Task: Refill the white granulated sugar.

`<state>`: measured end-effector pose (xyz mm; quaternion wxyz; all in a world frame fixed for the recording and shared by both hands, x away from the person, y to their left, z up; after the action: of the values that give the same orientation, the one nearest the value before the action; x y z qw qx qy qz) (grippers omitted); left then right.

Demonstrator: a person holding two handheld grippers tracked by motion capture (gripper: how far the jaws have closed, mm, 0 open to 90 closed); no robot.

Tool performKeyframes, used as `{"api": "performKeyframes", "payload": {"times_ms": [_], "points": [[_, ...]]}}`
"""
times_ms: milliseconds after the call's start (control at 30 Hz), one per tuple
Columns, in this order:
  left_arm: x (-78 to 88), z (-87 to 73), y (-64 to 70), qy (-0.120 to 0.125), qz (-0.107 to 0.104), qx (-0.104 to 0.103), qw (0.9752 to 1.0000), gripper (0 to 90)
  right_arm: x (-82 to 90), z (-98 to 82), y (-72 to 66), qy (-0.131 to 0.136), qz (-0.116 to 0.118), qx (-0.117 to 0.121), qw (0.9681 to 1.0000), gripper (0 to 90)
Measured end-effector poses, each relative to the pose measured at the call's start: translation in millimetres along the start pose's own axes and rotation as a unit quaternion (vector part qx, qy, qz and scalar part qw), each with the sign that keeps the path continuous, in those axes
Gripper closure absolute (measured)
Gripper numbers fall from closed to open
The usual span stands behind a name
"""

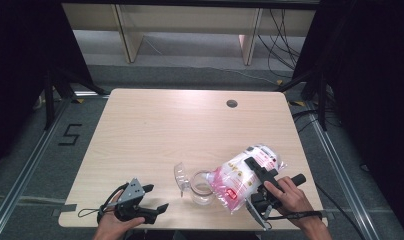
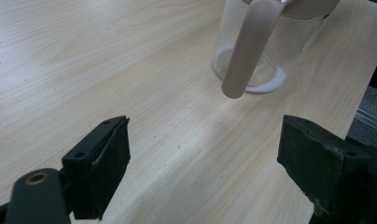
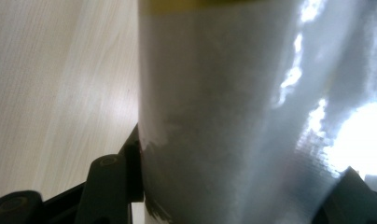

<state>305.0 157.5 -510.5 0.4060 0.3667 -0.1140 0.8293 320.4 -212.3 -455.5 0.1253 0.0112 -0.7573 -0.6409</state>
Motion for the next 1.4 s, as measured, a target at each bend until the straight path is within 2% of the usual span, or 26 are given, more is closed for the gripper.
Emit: {"api": "performKeyframes", "payload": {"times_ms": [33,67,100,133,200,233,267,300,367,433,467,500,567,600,633,667,700,767,933,967,1000,1067,1167,1200,1233,1400], "points": [[-0.2,-0.2,0.3,0.000,0.001,0.002,1.0000,16.5,-0.2,1.3,2.9,0.008,-0.013,0.019,0.9997,46.2],[0.6,-0.5,-1.8,-0.008,0.005,-0.012,0.9999,16.5,0.5,1.8,0.6,0.000,-0.005,0.011,0.9999,46.2],[0.6,-0.5,-1.8,-0.008,0.005,-0.012,0.9999,16.5,0.5,1.8,0.6,0.000,-0.005,0.011,0.9999,46.2],[-0.4,-0.3,0.7,0.001,-0.003,-0.001,1.0000,16.5,0.4,2.0,-0.3,-0.001,-0.006,0.009,0.9999,46.3],[-0.8,-0.3,2.6,0.003,-0.003,0.008,1.0000,16.5,0.7,3.7,3.8,0.005,-0.018,0.035,0.9992,46.3],[-0.4,0.0,1.4,0.003,-0.002,-0.002,1.0000,16.5,0.3,4.0,3.0,0.010,-0.024,0.036,0.9990,46.4],[-0.4,-0.6,1.9,0.001,-0.001,0.006,1.0000,16.5,1.3,3.7,1.3,-0.003,-0.012,0.033,0.9994,46.5],[-0.2,-0.8,1.4,-0.001,-0.003,0.006,1.0000,16.5,1.4,3.9,1.2,-0.004,-0.014,0.037,0.9992,46.5],[0.1,-0.4,-0.2,-0.002,-0.001,-0.006,1.0000,16.5,1.5,4.3,1.7,-0.004,-0.015,0.041,0.9990,46.6],[-0.5,-0.3,0.8,0.001,-0.002,-0.001,1.0000,16.5,1.0,4.5,0.3,0.001,-0.016,0.032,0.9994,46.7],[-1.1,-0.6,2.1,0.001,-0.003,0.009,1.0000,16.5,1.0,5.7,3.5,0.007,-0.024,0.052,0.9983,46.7],[-1.0,-0.6,2.4,0.001,-0.003,0.010,0.9999,16.5,0.7,5.8,2.2,0.007,-0.024,0.047,0.9986,46.7],[-0.2,-0.4,0.8,-0.001,-0.001,-0.005,1.0000,16.5,2.7,5.6,-0.8,-0.008,-0.014,0.036,0.9992,46.8],[-0.3,-0.9,1.6,-0.002,-0.002,0.006,1.0000,16.5,2.3,6.2,-0.3,-0.002,-0.018,0.039,0.9991,46.9],[-1.0,-0.6,2.0,0.001,-0.003,0.009,1.0000,16.5,2.2,7.6,3.6,0.008,-0.028,0.059,0.9978,47.0],[-1.2,-0.7,2.2,0.001,-0.003,0.010,0.9999,16.5,2.0,7.8,4.0,0.013,-0.033,0.056,0.9978,47.1],[-1.5,-0.6,2.9,0.003,-0.004,0.013,0.9999,16.5,2.4,7.6,3.6,0.009,-0.031,0.051,0.9982,47.1],[-1.0,-0.3,1.9,0.003,-0.003,0.001,1.0000,16.5,2.0,7.8,4.8,0.010,-0.035,0.061,0.9974,47.3],[-1.2,-0.9,2.4,0.001,-0.004,0.011,0.9999,16.5,3.4,7.9,4.6,-0.003,-0.035,0.079,0.9962,47.6],[-1.5,-0.8,2.8,0.002,-0.004,0.012,0.9999,16.5,4.1,7.3,2.4,-0.008,-0.030,0.066,0.9973,47.6],[-1.1,-0.5,1.5,0.001,-0.002,-0.001,1.0000,16.5,3.9,7.4,2.3,-0.004,-0.032,0.064,0.9974,47.7],[-0.9,-0.5,1.6,0.001,-0.002,-0.001,1.0000,16.5,4.4,9.1,4.1,-0.004,-0.029,0.079,0.9964,47.9],[-1.4,-0.9,2.4,0.001,-0.003,0.011,0.9999,16.5,5.1,8.9,2.9,-0.008,-0.035,0.071,0.9968,48.1],[-1.7,-0.9,2.6,0.002,-0.004,0.012,0.9999,16.5,5.3,8.8,4.4,-0.009,-0.040,0.081,0.9959,48.1],[-2.0,-1.2,2.2,0.001,-0.004,0.011,0.9999,16.5,5.2,9.2,4.0,-0.006,-0.041,0.074,0.9964,48.2],[-2.0,-0.9,3.5,0.000,-0.003,0.007,1.0000,16.5,6.6,9.6,6.0,-0.012,-0.035,0.093,0.9950,48.4]]}}
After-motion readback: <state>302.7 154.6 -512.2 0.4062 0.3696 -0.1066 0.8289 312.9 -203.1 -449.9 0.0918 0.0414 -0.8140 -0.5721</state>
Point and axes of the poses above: each handheld gripper's, and its own axes: x roughly backward along the jaws, z roughly out of its top, y roughly to its right, the point moved 2 cm from there along -x, roughly forward along the jaws, and after that the axes turned 13 degrees about -y, right-handed, at the moved point
